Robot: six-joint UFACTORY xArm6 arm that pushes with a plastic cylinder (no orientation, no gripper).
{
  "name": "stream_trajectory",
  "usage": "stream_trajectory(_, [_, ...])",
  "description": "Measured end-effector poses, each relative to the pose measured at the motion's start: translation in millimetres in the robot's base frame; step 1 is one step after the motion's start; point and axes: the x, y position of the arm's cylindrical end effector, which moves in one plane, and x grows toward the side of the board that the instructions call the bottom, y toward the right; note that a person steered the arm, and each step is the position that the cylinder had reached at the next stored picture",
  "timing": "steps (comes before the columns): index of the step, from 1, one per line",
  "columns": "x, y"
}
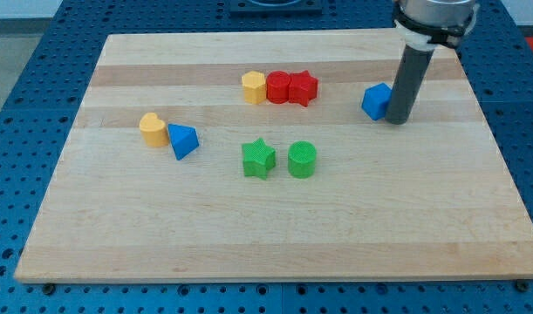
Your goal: Place the blue cube to the right of red star
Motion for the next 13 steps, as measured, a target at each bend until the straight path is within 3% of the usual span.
stream_trajectory(6, [-39.3,-1.1])
stream_trajectory(13, [-51.2,-19.6])
